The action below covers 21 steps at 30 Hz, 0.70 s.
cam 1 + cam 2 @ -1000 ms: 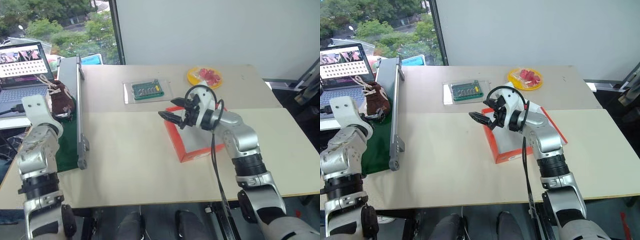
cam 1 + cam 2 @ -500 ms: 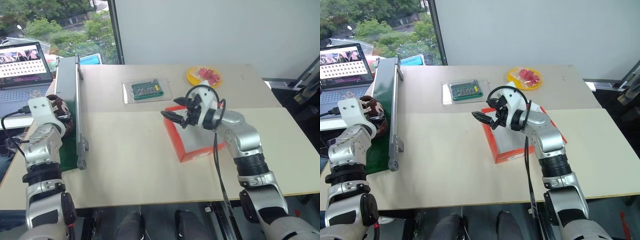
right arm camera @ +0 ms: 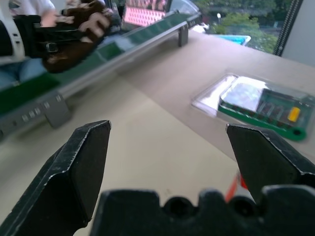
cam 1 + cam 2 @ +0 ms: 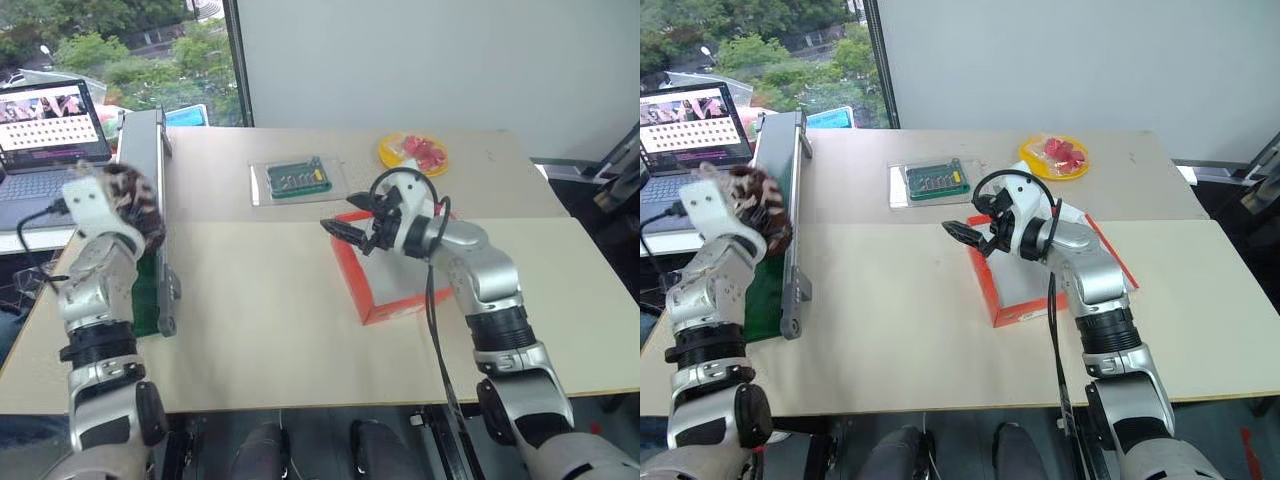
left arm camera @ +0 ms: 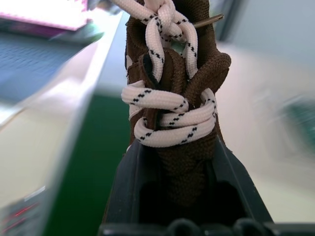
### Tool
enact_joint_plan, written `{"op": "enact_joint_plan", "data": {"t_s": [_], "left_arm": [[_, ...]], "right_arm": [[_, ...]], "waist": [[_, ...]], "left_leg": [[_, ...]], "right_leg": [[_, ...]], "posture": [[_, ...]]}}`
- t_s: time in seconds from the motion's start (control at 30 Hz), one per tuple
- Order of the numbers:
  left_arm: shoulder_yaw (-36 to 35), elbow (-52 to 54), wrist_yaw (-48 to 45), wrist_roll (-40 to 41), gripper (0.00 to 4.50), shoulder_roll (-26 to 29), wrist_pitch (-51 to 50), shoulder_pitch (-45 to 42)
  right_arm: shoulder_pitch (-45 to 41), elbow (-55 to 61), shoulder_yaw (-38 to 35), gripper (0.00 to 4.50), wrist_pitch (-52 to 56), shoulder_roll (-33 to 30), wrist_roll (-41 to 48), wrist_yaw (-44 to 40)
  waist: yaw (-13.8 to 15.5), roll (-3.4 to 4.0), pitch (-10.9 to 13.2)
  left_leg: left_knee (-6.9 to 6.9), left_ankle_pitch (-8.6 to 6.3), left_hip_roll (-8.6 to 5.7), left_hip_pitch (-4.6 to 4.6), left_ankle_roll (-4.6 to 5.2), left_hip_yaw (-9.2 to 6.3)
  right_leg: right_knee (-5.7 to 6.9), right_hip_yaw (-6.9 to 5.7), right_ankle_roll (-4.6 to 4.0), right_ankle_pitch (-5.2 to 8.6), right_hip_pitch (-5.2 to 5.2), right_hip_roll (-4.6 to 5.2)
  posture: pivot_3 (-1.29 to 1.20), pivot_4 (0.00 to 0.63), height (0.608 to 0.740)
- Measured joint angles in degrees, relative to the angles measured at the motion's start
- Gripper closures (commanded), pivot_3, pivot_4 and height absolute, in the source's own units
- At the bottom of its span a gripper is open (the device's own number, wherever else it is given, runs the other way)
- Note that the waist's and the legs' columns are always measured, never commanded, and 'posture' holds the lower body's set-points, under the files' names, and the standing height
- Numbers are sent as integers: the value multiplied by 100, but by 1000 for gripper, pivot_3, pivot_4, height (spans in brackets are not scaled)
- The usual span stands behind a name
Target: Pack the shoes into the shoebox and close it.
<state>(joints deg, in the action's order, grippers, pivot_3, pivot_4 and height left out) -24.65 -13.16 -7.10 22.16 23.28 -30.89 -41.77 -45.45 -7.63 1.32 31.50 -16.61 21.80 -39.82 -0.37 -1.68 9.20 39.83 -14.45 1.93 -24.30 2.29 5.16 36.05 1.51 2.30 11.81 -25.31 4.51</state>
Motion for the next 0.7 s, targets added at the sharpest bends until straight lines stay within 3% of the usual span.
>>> {"op": "enact_joint_plan", "data": {"t_s": [0.2,0.4,0.53,0.7], "left_arm": [[612,940,-466,879,3888,-581,-800,-569],[1036,995,-525,1178,3888,-1290,-1168,-842],[1302,996,-542,1339,3888,-1684,-1351,-991],[1310,998,-471,1396,3888,-1737,-1435,-995]], "right_arm": [[-864,-260,-1365,0,737,565,1188,934],[-990,-580,-2365,0,1413,684,2156,1698],[-1037,-595,-2494,0,1523,737,2409,2024],[-1034,-590,-2704,0,1524,704,2626,2278]], "waist": [[-29,-1,0],[-48,0,1],[-70,0,1],[-96,4,3]], "left_leg": [[-6,-4,1,4,8,-9],[-6,-3,-2,4,14,-12],[-8,-4,-1,2,17,-13],[-8,-4,-1,3,17,-15]], "right_leg": [[-3,-3,2,-1,4,-6],[-2,-4,0,-1,6,-7],[-9,-2,0,-1,4,-9],[-6,-2,0,-1,4,-11]], "posture": [[0,150,740],[0,150,740],[0,150,740],[0,150,740]]}}
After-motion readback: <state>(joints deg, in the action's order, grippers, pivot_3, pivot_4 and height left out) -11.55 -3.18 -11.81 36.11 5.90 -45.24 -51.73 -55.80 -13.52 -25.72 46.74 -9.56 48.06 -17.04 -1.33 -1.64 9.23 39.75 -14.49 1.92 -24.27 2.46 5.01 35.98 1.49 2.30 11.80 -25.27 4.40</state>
